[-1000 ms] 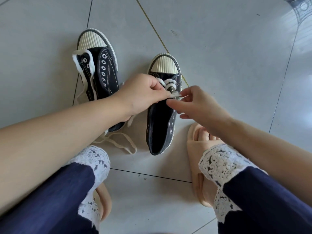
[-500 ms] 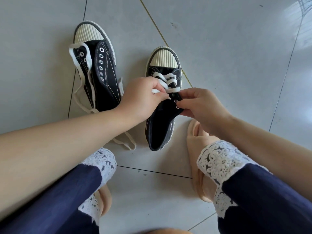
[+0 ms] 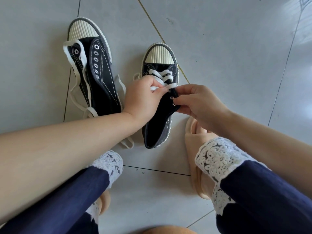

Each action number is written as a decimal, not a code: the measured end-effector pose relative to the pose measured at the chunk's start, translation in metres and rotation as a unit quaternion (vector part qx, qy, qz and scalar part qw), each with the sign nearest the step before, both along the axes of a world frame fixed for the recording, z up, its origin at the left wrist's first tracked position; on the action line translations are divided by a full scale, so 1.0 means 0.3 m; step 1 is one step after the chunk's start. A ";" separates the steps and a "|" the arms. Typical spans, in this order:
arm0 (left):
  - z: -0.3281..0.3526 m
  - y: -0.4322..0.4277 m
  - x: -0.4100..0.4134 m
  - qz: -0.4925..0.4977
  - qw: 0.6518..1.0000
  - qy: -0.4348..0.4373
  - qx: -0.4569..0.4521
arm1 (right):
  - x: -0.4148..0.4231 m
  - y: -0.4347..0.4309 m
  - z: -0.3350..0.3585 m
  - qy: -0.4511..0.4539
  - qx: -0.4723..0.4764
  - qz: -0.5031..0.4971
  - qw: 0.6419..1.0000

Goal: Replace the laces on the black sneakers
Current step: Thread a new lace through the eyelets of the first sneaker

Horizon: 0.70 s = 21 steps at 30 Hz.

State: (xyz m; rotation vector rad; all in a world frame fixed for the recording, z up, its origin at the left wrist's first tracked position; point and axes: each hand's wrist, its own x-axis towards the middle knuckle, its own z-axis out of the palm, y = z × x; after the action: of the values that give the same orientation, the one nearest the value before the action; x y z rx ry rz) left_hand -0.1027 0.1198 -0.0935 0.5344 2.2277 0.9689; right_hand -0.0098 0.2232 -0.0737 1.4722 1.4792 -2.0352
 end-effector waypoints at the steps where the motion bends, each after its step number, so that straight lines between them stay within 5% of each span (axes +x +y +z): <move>1: 0.000 0.002 0.000 0.001 1.000 -0.004 0.000 | -0.001 0.000 -0.002 0.001 0.001 0.001 1.000; 8: -0.010 0.004 0.002 0.007 0.999 -0.049 -0.007 | 0.012 0.019 -0.004 0.033 -0.054 0.010 0.998; 15: 0.001 0.005 0.001 -0.008 0.998 -0.055 -0.020 | -0.019 0.023 -0.038 0.014 0.026 0.008 1.000; 21: 0.022 -0.008 -0.038 -0.110 0.994 0.016 -0.010 | 0.000 0.018 -0.047 0.024 -0.033 -0.047 0.998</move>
State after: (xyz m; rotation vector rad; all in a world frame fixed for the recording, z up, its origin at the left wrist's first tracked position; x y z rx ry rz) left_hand -0.1139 0.1174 -0.0870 0.7734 2.1502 0.8275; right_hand -0.0099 0.2286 -0.0880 1.5028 1.3702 -2.1660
